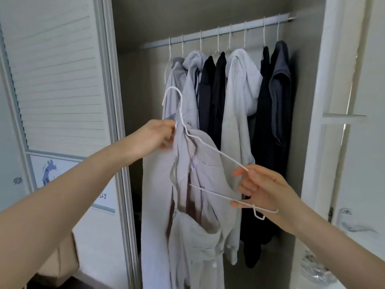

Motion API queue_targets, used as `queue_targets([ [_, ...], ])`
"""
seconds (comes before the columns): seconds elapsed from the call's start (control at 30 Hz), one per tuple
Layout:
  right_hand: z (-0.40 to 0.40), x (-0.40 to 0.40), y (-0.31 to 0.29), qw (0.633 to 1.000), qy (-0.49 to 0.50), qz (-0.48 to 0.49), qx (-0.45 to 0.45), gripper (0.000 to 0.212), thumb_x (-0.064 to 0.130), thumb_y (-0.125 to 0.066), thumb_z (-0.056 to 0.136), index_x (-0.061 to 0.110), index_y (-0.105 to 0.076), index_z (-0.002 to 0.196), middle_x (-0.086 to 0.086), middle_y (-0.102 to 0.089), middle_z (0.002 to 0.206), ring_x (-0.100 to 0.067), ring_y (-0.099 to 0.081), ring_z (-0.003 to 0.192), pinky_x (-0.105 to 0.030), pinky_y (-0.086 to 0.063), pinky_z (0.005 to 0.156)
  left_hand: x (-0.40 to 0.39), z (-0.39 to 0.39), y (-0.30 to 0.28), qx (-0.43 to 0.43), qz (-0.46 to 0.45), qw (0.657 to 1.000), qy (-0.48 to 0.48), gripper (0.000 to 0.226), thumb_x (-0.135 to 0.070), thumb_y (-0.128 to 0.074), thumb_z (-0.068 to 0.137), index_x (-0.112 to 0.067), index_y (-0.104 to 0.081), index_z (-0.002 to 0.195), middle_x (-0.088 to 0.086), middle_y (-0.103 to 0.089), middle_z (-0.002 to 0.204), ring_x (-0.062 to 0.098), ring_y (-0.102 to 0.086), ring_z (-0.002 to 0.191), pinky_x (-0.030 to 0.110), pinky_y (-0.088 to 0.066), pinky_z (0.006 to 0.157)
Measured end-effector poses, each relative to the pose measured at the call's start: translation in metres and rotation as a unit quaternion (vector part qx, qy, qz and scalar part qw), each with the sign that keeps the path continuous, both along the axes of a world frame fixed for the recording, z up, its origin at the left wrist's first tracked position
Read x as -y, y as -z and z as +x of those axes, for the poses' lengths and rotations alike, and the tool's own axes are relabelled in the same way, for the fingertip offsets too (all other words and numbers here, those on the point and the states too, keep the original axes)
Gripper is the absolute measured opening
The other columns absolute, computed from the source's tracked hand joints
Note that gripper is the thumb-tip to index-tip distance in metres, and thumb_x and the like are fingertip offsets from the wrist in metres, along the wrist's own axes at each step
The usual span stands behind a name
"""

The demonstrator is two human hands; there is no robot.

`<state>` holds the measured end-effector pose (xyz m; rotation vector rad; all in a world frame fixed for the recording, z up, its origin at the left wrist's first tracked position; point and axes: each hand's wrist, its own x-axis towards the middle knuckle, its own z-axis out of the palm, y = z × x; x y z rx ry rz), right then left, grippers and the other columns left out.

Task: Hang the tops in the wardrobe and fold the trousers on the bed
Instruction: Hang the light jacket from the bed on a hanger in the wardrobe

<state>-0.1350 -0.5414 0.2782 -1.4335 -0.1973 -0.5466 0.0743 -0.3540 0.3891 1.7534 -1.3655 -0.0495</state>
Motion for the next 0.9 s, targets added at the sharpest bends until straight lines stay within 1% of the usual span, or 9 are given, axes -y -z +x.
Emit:
queue_targets([
  [0.1, -0.004, 0.004, -0.002, 0.999, -0.026, 0.006, 0.022, 0.028, 0.020, -0.055, 0.092, 0.001, -0.068, 0.107, -0.002, -0.034, 0.068, -0.015, -0.041, 0.067, -0.055, -0.048, 0.081, -0.004, 0.004, -0.004, 0.246, 0.019, 0.968, -0.044, 0.018, -0.014, -0.048, 0.101, -0.010, -0.066, 0.098, 0.001, -0.053, 0.076, 0.010, -0.042, 0.081, 0.034, -0.035, 0.085],
  [0.23, -0.003, -0.002, -0.001, 0.999, 0.010, -0.011, 0.030, 0.025, 0.029, -0.066, 0.087, 0.005, -0.070, 0.087, -0.006, -0.051, 0.075, -0.018, -0.054, 0.077, -0.058, -0.052, 0.080, -0.002, -0.001, -0.003, 0.147, -0.050, 0.987, 0.049, 0.017, -0.008, -0.053, 0.098, 0.001, -0.059, 0.084, 0.019, -0.046, 0.076, 0.018, -0.040, 0.069, 0.027, -0.035, 0.066],
  [0.3, 0.000, -0.004, -0.005, 0.985, 0.143, -0.101, 0.010, 0.025, 0.037, -0.068, 0.083, 0.012, -0.070, 0.082, -0.003, -0.063, 0.083, -0.018, -0.062, 0.084, -0.056, -0.053, 0.085, 0.004, 0.001, 0.000, 0.138, -0.081, 0.987, 0.029, 0.019, -0.008, -0.054, 0.098, 0.003, -0.059, 0.082, 0.024, -0.047, 0.075, 0.018, -0.041, 0.070, 0.025, -0.035, 0.065],
  [0.4, 0.001, -0.003, -0.012, 0.824, 0.471, -0.313, 0.012, 0.008, 0.027, -0.065, 0.088, 0.025, -0.060, 0.094, 0.004, -0.059, 0.097, -0.017, -0.057, 0.097, -0.032, -0.047, 0.086, 0.014, 0.010, 0.005, 0.097, -0.129, 0.986, -0.028, 0.024, -0.010, -0.053, 0.098, 0.009, -0.062, 0.085, 0.028, -0.045, 0.073, 0.018, -0.039, 0.069, 0.028, -0.034, 0.067],
  [0.5, 0.002, -0.017, -0.008, 0.712, 0.544, -0.425, 0.127, 0.018, 0.015, -0.055, 0.087, 0.028, -0.053, 0.100, 0.010, -0.050, 0.098, -0.009, -0.047, 0.095, -0.014, -0.035, 0.081, 0.022, 0.018, 0.008, 0.033, -0.179, 0.980, -0.074, 0.027, -0.012, -0.052, 0.099, 0.011, -0.064, 0.091, 0.023, -0.053, 0.074, 0.016, -0.046, 0.071, 0.029, -0.040, 0.070],
  [0.6, 0.019, -0.042, 0.013, 0.809, 0.378, -0.449, 0.022, 0.018, 0.033, -0.047, 0.087, 0.038, -0.051, 0.104, 0.019, -0.055, 0.101, 0.003, -0.053, 0.095, -0.007, -0.038, 0.083, 0.032, 0.020, 0.008, 0.010, -0.208, 0.973, -0.097, 0.028, -0.010, -0.052, 0.099, 0.012, -0.059, 0.084, 0.009, -0.049, 0.069, 0.013, -0.043, 0.067, 0.026, -0.038, 0.067],
  [0.7, 0.049, -0.054, 0.032, 0.891, 0.200, -0.365, -0.181, 0.044, 0.042, -0.057, 0.089, 0.037, -0.043, 0.131, 0.023, -0.051, 0.125, 0.006, -0.050, 0.113, -0.020, -0.041, 0.099, 0.043, 0.015, 0.009, 0.025, -0.209, 0.973, -0.093, 0.028, -0.009, -0.052, 0.097, 0.011, -0.054, 0.078, 0.009, -0.043, 0.070, 0.015, -0.036, 0.068, 0.027, -0.032, 0.066],
  [0.8, 0.072, -0.059, 0.037, 0.917, 0.137, -0.308, -0.214, 0.072, 0.047, -0.064, 0.085, 0.030, -0.028, 0.146, 0.017, -0.041, 0.142, 0.000, -0.039, 0.130, -0.026, -0.034, 0.110, 0.050, 0.012, 0.011, 0.049, -0.202, 0.974, -0.088, 0.027, -0.012, -0.051, 0.097, 0.010, -0.057, 0.082, 0.009, -0.044, 0.071, 0.016, -0.035, 0.067, 0.029, -0.031, 0.065],
  [0.9, 0.074, -0.055, 0.037, 0.907, 0.116, -0.336, -0.226, 0.049, 0.040, -0.061, 0.090, 0.022, -0.045, 0.132, 0.013, -0.058, 0.116, 0.012, -0.055, 0.092, -0.007, -0.044, 0.084, 0.046, 0.016, 0.012, 0.086, -0.198, 0.971, -0.101, 0.028, -0.015, -0.050, 0.098, 0.005, -0.057, 0.080, 0.005, -0.045, 0.068, 0.013, -0.034, 0.064, 0.029, -0.031, 0.062],
])
